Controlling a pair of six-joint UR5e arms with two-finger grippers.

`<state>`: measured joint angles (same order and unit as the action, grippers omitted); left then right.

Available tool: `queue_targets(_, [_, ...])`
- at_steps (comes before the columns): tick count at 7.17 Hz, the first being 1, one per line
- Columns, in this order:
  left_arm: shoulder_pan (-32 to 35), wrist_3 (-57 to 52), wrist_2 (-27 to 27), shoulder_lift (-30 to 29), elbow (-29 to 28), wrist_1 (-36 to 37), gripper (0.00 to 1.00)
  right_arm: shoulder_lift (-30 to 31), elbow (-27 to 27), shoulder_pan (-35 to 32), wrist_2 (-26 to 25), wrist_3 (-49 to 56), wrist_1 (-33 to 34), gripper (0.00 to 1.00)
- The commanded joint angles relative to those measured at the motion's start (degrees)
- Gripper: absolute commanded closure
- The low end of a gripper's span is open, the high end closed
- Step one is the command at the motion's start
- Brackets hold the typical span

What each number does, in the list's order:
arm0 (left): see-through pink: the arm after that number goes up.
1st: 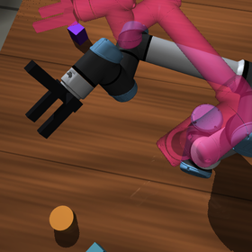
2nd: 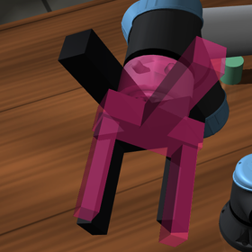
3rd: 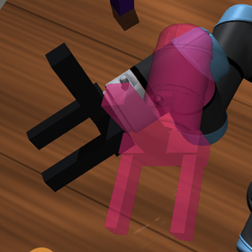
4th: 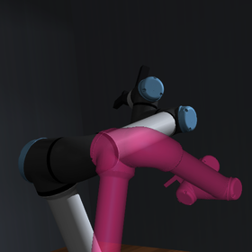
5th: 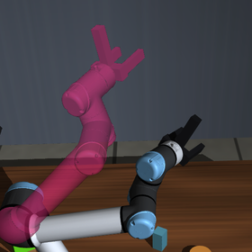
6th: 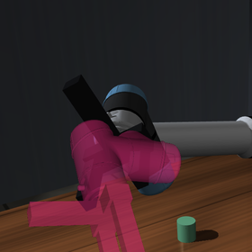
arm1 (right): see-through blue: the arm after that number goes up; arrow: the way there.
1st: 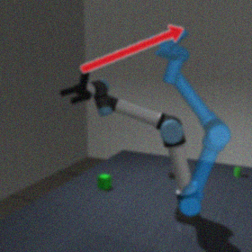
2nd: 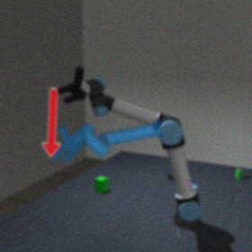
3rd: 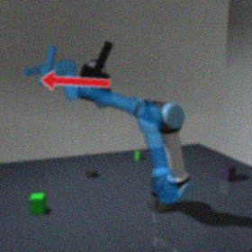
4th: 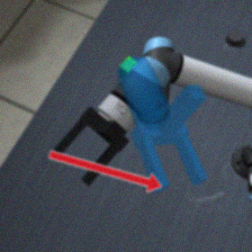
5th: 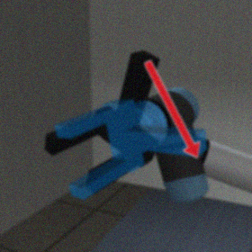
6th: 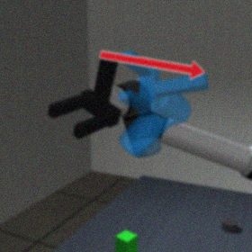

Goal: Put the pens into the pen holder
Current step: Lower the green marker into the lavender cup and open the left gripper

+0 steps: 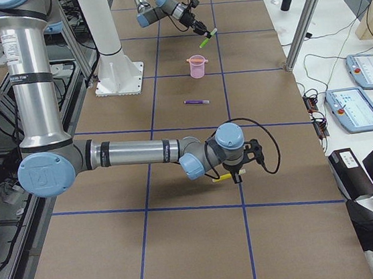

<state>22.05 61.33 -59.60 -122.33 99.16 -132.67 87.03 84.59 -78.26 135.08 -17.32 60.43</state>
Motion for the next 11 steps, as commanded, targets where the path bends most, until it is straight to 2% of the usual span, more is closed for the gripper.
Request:
queue_targets(1, [-1.9,-4.5,0.0,-7.4,-7.6,-0.1,1.0,-1.7,1.7,0.0,2.1,-0.2,0.0,1.0])
queue_targets(2, [-2.0,-8.0,-1.3,-8.8,-7.9,-0.2,1.0,-2.0,1.6,0.0,2.3,-0.2,0.0,1.0])
queue_targets(3, [-1.8,-9.9,-6.1,-8.5,-6.6,-0.3,1.0,-2.2,1.3,0.0,2.3,-0.2,0.0,1.0])
queue_targets(4, [-1.4,-10.1,-8.6,-8.1,-5.7,-1.3,1.0,-2.4,1.2,0.0,2.3,-0.2,0.0,1.0])
queue_targets(5, [-1.4,-10.2,-8.8,-6.5,-5.4,-1.6,1.0,-2.6,1.2,0.0,2.3,-0.2,0.1,1.0])
queue_targets(7, [-1.1,-14.5,-9.5,-2.9,-5.2,-7.7,1.0,-2.8,1.4,0.0,2.3,-0.4,0.0,1.0])
queue_targets(11, [-1.8,-14.2,-9.1,-2.6,-6.1,-7.7,1.0,-3.0,1.2,0.0,2.4,-0.6,0.0,1.0])
